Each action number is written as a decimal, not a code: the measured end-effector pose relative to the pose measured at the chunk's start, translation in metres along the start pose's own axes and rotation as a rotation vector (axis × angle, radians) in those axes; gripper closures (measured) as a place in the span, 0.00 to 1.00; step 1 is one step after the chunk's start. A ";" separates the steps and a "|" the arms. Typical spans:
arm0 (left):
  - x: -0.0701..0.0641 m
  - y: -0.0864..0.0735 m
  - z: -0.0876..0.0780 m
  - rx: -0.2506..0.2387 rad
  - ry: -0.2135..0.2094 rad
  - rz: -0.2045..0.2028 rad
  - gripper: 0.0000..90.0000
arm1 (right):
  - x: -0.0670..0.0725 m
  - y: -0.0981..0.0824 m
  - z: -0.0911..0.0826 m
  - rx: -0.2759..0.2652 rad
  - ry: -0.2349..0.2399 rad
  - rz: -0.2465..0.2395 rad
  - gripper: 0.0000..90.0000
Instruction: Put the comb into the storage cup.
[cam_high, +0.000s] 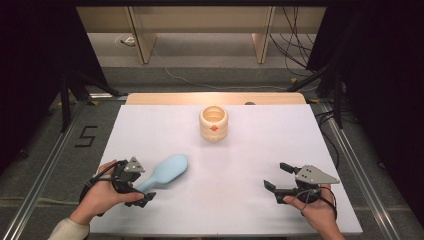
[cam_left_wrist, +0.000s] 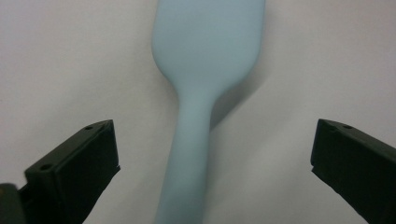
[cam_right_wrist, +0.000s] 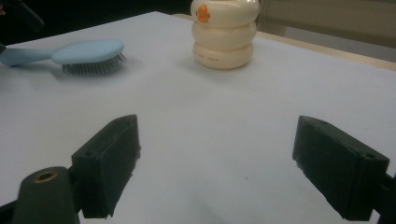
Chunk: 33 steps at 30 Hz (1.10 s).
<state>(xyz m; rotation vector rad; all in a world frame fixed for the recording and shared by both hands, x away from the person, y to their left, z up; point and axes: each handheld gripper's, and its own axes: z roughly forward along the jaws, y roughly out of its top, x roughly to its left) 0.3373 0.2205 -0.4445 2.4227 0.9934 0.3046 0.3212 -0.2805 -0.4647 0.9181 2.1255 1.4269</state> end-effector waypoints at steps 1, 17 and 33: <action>0.000 0.000 0.000 0.014 -0.005 0.011 0.03 | 0.000 0.000 0.000 0.002 0.000 0.000 0.18; 0.010 0.019 0.014 0.168 0.006 0.115 0.12 | -0.001 0.000 0.000 0.002 -0.006 0.005 0.18; 0.017 0.034 0.032 0.290 -0.031 0.123 0.25 | -0.001 -0.001 0.001 0.006 -0.006 0.008 0.18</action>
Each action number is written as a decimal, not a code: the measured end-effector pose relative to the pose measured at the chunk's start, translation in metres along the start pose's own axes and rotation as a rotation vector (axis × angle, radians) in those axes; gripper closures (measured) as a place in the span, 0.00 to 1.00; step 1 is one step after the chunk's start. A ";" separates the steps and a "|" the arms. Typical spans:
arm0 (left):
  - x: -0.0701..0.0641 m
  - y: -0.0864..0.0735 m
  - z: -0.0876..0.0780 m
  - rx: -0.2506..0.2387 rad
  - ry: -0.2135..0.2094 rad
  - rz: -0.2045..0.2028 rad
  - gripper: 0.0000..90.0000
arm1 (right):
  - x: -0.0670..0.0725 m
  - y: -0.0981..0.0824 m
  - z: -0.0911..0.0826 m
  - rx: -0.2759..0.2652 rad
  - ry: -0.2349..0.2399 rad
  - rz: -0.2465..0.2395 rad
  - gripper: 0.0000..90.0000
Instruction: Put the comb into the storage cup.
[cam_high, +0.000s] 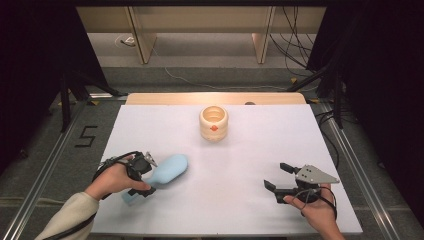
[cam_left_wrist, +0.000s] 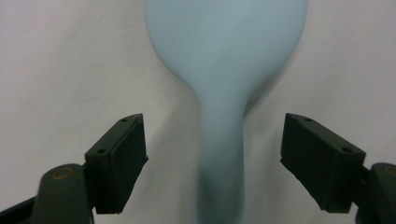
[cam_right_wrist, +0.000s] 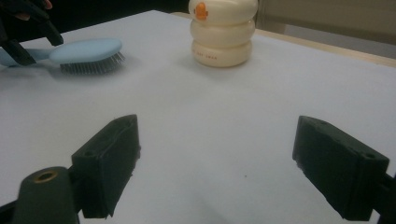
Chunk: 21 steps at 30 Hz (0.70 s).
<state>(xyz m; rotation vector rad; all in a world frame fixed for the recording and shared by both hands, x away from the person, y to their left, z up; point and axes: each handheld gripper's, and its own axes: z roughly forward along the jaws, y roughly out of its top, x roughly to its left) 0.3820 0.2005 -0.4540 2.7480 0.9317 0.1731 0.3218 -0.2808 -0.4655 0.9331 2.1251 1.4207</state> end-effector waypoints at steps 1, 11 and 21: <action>0.000 0.001 0.000 0.011 0.000 0.003 0.26 | 0.000 0.000 0.000 0.000 0.001 0.000 0.18; -0.003 0.011 0.004 0.057 -0.028 0.013 0.34 | 0.000 0.000 0.000 0.001 0.003 -0.002 0.18; -0.001 0.017 0.007 0.108 -0.020 0.036 0.42 | 0.000 0.000 0.000 0.004 0.003 0.000 0.18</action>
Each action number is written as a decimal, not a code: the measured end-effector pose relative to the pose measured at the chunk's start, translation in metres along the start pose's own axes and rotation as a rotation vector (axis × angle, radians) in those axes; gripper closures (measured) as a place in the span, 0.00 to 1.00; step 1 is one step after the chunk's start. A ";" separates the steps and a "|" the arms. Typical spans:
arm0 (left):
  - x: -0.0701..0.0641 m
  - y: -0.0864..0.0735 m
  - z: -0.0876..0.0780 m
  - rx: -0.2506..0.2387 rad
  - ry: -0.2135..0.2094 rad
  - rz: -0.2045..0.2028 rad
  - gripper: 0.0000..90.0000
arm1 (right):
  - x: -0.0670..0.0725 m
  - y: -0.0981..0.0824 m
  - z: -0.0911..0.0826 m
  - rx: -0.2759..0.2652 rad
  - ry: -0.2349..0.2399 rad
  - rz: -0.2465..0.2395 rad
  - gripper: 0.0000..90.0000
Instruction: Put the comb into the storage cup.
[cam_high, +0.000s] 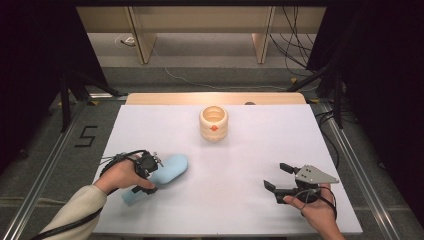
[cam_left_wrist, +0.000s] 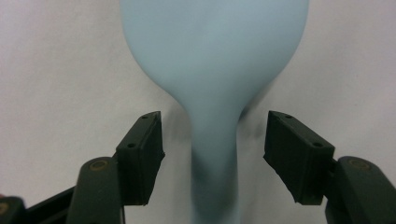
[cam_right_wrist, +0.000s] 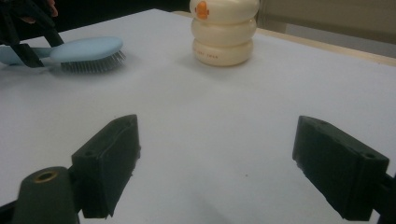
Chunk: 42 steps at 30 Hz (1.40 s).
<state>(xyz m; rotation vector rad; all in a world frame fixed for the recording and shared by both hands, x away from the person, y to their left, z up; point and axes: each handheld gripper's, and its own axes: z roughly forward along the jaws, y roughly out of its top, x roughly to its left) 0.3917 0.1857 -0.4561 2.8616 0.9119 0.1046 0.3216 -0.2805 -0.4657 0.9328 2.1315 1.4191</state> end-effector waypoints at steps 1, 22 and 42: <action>0.000 0.000 0.000 0.005 0.001 0.004 0.43 | 0.000 0.000 0.000 -0.001 0.000 0.000 0.18; 0.001 0.008 0.001 0.055 -0.006 0.033 0.56 | 0.000 0.000 0.000 0.004 0.002 0.001 0.18; 0.002 0.012 0.002 0.089 -0.005 0.022 0.66 | 0.000 0.000 0.001 0.004 0.006 0.001 0.18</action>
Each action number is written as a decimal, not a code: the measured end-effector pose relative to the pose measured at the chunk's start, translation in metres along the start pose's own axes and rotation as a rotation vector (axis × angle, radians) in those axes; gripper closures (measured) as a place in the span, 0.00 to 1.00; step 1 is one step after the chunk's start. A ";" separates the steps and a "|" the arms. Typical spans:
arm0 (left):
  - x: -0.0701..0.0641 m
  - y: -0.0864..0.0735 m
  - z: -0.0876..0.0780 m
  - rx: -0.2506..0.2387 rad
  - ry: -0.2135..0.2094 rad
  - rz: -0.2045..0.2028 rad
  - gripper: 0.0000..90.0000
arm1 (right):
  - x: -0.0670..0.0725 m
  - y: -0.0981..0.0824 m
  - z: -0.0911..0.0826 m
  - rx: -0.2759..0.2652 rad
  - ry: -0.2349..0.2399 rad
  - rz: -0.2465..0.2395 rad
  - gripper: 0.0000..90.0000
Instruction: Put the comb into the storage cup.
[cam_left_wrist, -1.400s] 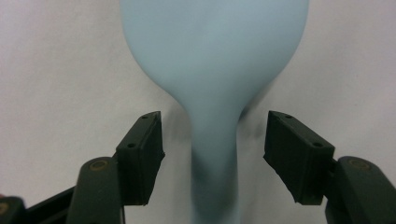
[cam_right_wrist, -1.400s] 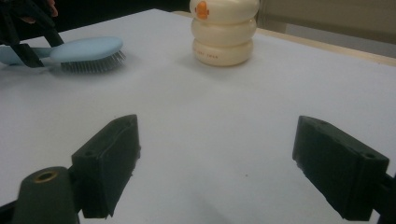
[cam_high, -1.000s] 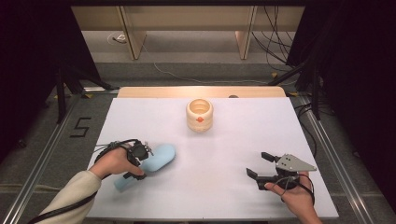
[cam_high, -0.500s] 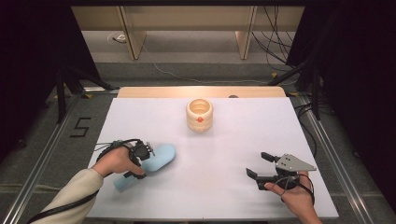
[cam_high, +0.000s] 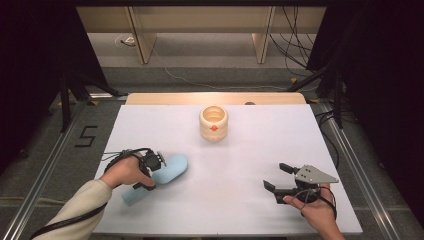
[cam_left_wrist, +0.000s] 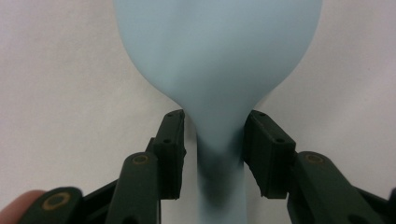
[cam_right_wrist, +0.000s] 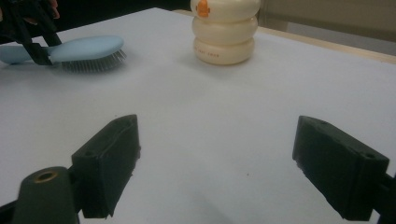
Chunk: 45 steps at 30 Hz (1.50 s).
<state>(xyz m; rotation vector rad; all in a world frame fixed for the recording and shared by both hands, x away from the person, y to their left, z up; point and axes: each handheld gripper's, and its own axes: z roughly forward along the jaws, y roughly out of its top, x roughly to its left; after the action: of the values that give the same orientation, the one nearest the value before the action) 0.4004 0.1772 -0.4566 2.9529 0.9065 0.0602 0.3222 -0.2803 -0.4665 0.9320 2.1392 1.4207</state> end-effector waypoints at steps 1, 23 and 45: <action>0.000 0.000 0.000 0.002 0.000 -0.003 0.66 | 0.000 0.000 0.000 0.000 0.000 0.001 0.18; -0.002 0.000 0.001 -0.005 0.015 -0.027 0.77 | 0.000 0.000 0.000 0.001 -0.001 -0.001 0.18; -0.007 -0.006 0.001 -0.052 0.060 0.003 0.77 | 0.000 0.000 0.000 0.002 -0.002 -0.001 0.18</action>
<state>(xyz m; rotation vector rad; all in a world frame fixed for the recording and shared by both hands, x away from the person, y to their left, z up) 0.3914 0.1781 -0.4577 2.9187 0.8934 0.1713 0.3221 -0.2802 -0.4665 0.9327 2.1394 1.4168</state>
